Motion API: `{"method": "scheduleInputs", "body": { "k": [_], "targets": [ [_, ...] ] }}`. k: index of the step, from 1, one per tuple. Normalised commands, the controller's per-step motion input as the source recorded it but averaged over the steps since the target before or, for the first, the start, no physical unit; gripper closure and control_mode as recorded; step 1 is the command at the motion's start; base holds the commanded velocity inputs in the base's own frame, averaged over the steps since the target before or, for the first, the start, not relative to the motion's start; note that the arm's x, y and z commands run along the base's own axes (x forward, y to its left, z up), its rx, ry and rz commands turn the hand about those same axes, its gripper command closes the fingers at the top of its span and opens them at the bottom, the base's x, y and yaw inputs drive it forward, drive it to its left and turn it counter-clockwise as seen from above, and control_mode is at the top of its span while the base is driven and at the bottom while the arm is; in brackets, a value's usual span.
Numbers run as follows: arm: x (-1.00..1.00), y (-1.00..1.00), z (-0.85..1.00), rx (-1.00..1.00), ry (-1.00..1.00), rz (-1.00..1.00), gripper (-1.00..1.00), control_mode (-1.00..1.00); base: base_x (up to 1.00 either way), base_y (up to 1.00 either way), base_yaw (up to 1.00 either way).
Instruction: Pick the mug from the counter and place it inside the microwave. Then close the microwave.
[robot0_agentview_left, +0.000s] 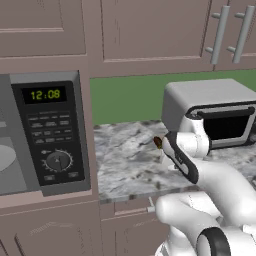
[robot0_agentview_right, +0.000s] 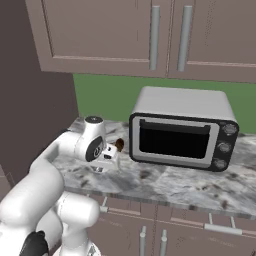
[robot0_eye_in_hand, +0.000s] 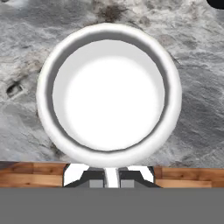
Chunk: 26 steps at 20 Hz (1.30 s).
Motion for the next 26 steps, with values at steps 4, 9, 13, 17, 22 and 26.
{"method": "scheduleInputs", "body": {
  "k": [4,9,13,17,22,26],
  "targets": [
    [-0.39,0.0,0.58,0.0,-0.02,0.0,1.0,-1.0,0.0,0.0,0.0],
    [-0.45,0.0,0.56,0.0,-0.08,0.0,1.0,-1.0,0.0,0.0,0.0],
    [-0.46,0.04,0.6,0.0,-0.12,0.0,1.0,-1.0,0.0,0.0,0.0],
    [-0.32,0.09,0.63,0.0,-0.05,0.0,1.0,-1.0,0.0,0.0,0.0],
    [-0.41,0.03,0.56,0.0,-0.01,0.0,1.0,-1.0,0.0,0.0,0.0],
    [-0.33,0.02,0.46,0.0,-0.02,0.0,1.0,-1.0,0.0,0.0,0.0]
  ]
}}
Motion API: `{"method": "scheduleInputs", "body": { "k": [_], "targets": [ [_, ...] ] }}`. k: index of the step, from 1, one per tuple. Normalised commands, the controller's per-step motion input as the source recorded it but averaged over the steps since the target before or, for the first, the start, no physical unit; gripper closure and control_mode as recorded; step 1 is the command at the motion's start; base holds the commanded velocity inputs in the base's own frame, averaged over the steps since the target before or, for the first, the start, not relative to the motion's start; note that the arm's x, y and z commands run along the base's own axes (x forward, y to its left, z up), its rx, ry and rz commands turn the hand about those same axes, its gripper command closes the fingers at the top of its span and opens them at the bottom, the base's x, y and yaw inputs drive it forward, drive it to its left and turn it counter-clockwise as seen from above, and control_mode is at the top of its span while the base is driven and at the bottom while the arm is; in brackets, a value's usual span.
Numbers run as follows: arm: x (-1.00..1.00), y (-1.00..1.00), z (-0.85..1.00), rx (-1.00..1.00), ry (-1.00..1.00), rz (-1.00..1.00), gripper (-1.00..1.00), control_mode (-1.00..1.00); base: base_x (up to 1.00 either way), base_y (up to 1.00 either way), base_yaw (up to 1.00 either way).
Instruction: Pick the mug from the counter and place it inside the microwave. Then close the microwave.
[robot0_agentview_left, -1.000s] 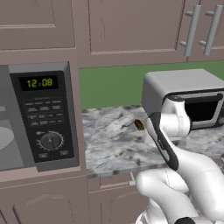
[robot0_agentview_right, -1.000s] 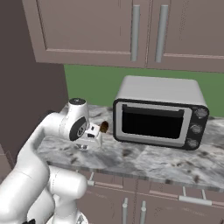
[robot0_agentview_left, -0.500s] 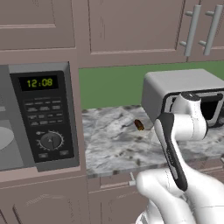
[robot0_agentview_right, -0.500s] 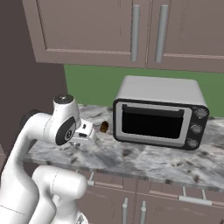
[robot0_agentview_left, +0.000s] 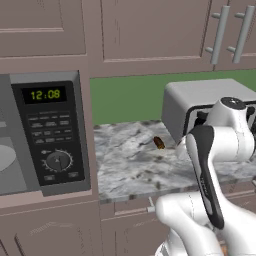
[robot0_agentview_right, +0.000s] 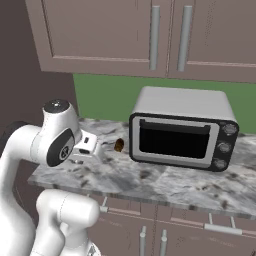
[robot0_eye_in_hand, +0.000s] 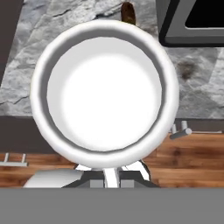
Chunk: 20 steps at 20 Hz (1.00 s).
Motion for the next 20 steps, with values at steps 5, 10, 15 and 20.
{"method": "scheduleInputs", "body": {
  "k": [5,10,15,20],
  "targets": [
    [-0.26,0.0,0.28,0.0,-0.06,0.0,1.0,-1.0,0.0,0.0,0.0],
    [-0.02,0.0,0.01,0.0,-0.02,0.0,1.0,-1.0,0.0,0.0,0.0],
    [0.0,0.0,0.0,0.0,0.0,0.0,1.0,-1.0,0.0,0.0,0.0],
    [0.0,0.0,0.0,0.0,0.0,0.0,1.0,1.0,-0.16,0.0,0.0]
  ]
}}
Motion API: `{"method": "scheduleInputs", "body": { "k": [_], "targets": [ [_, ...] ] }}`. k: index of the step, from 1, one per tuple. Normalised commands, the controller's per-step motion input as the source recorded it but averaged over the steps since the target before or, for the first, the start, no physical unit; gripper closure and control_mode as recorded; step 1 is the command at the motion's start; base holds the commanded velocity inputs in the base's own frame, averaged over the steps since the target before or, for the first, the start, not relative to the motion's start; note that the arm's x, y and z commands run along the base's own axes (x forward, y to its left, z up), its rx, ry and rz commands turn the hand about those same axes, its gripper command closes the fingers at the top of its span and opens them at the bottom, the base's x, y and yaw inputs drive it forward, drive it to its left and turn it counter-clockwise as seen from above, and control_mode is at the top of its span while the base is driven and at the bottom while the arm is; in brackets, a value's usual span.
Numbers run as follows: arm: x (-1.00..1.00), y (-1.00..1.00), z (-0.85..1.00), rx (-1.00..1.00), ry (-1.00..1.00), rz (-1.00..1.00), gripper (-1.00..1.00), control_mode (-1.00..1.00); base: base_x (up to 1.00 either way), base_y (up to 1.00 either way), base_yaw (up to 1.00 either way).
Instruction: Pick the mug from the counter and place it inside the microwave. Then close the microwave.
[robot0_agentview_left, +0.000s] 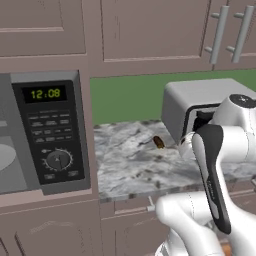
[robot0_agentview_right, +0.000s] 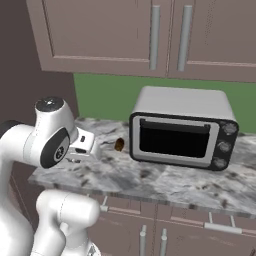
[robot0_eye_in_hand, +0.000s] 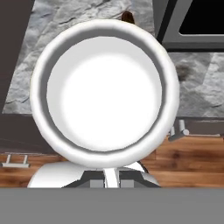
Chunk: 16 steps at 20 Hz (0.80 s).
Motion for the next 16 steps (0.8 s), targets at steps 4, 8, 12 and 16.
{"method": "scheduleInputs", "body": {
  "k": [4,8,12,16],
  "targets": [
    [0.0,0.0,0.0,0.0,0.0,0.0,1.0,1.0,-0.61,0.0,0.02],
    [0.0,0.0,0.0,0.0,0.0,0.0,1.0,1.0,-0.44,0.01,0.02],
    [0.0,0.0,0.0,0.0,0.0,0.0,1.0,1.0,-0.43,0.22,0.1],
    [0.0,0.0,0.0,0.0,0.0,0.0,1.0,1.0,-0.52,0.52,0.23]
  ]
}}
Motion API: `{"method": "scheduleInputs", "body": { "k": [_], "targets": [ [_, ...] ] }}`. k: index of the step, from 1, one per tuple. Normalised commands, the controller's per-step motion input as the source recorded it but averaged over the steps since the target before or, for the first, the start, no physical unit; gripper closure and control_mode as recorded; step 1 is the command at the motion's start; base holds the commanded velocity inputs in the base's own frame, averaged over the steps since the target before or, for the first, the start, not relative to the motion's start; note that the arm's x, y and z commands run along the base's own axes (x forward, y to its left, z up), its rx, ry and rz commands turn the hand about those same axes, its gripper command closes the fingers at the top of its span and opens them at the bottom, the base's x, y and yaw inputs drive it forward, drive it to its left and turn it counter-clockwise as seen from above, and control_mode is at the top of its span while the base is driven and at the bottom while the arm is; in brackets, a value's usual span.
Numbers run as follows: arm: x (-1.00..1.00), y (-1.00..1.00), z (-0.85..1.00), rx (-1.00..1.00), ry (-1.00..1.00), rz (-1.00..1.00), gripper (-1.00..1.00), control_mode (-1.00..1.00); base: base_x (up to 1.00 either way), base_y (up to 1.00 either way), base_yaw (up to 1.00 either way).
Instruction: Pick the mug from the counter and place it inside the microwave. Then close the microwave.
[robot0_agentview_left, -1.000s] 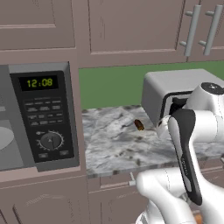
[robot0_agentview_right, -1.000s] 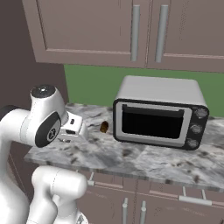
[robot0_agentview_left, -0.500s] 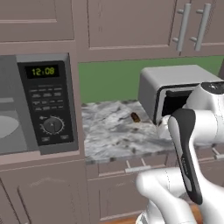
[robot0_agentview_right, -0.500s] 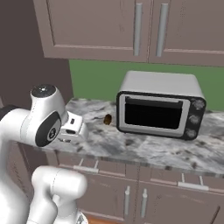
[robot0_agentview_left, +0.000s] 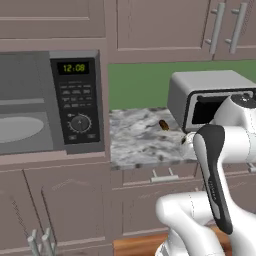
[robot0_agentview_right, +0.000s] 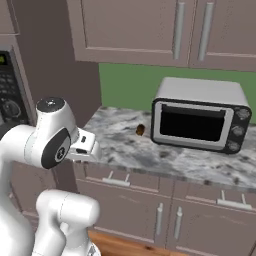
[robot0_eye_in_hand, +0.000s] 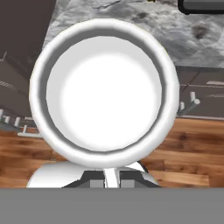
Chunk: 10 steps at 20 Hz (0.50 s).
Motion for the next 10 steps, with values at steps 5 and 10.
{"method": "scheduleInputs", "body": {
  "k": [5,10],
  "targets": [
    [0.0,0.0,0.0,0.0,0.0,0.0,1.0,1.0,-0.47,0.56,0.3],
    [0.0,0.0,0.0,0.0,0.0,0.0,1.0,1.0,-0.31,0.72,0.3]
  ]
}}
